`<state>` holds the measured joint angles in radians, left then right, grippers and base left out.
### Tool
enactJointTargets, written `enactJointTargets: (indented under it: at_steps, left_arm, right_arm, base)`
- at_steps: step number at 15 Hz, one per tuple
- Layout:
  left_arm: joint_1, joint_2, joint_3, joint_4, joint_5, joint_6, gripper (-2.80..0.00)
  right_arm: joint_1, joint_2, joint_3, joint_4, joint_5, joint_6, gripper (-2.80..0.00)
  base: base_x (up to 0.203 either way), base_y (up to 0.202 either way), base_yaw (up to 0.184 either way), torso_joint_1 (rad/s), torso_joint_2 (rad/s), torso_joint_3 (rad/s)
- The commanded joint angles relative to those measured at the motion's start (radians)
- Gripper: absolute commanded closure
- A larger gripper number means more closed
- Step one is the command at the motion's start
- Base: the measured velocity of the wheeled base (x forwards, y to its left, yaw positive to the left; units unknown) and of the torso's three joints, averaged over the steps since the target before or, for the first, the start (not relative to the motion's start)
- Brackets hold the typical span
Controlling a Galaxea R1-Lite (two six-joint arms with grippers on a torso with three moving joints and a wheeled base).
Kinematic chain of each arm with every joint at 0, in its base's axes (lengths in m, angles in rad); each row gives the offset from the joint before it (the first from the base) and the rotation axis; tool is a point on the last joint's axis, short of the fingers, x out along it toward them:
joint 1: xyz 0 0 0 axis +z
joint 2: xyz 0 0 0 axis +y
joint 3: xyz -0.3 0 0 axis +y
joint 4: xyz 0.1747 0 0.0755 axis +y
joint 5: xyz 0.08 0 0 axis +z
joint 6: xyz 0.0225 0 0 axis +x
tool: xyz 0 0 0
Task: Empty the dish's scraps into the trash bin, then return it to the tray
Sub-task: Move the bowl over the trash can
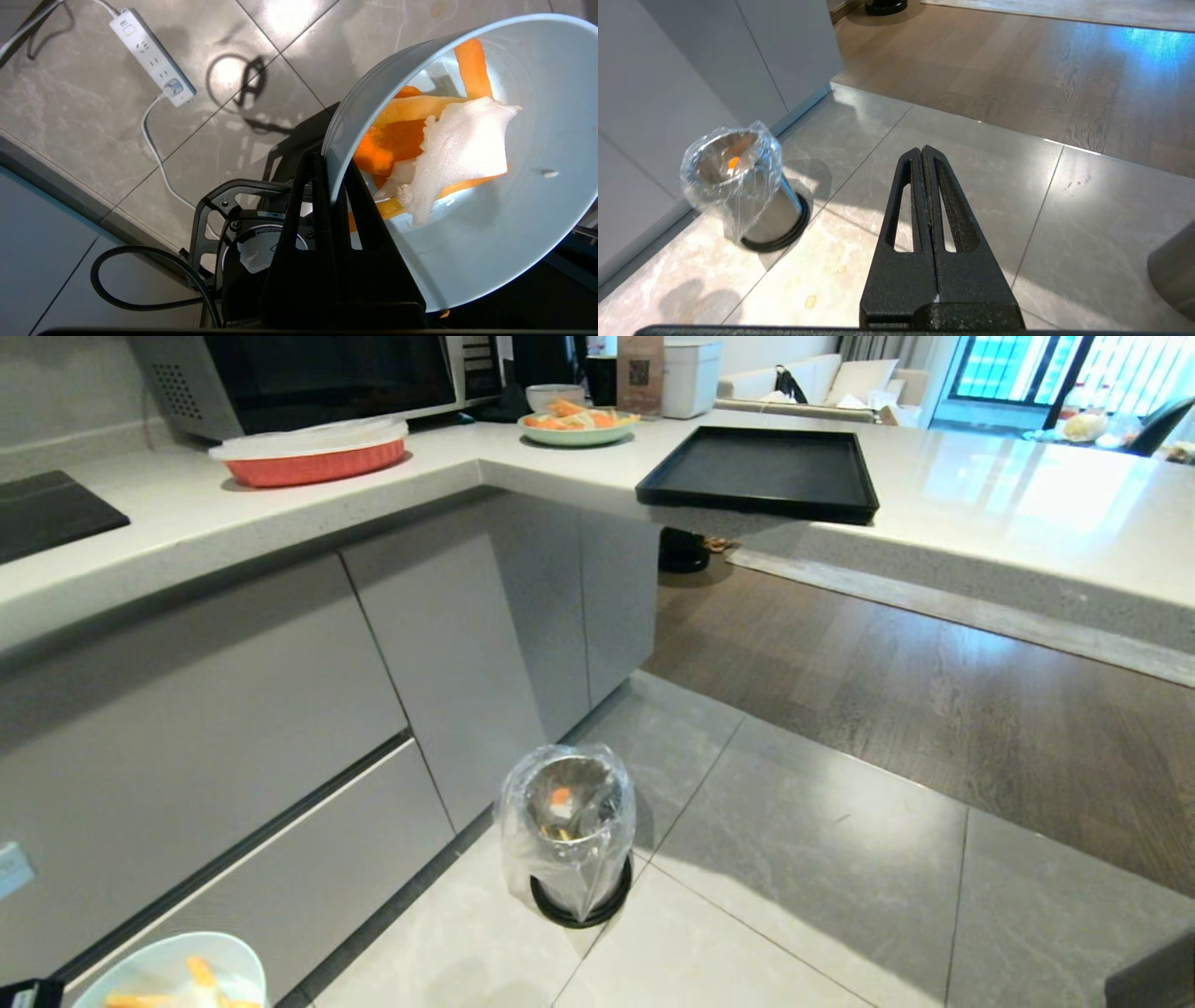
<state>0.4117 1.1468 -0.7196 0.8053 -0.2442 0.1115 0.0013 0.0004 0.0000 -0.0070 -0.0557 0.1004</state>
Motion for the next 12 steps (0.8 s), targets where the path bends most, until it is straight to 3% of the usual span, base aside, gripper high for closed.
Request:
enactJointTargets:
  at_steps: [1, 12]
  left_arm:
    - [-0.001, 0.002, -0.001, 0.003, -0.001, 0.0, 0.0]
    - [0.006, -0.01, -0.001, 0.003, -0.003, -0.001, 0.0]
  right_arm:
    - [0.0, 0.0, -0.002, -0.001, 0.001, 0.001, 0.0]
    - [0.0, 0.001, 0.0, -0.001, 0.0, 0.001, 0.0]
  base:
    - [-0.117, 0.0, -0.002, -0.013, 0.01, 0.005]
    - [0.0, 0.0, 0.0, 0.0, 0.0, 0.0]
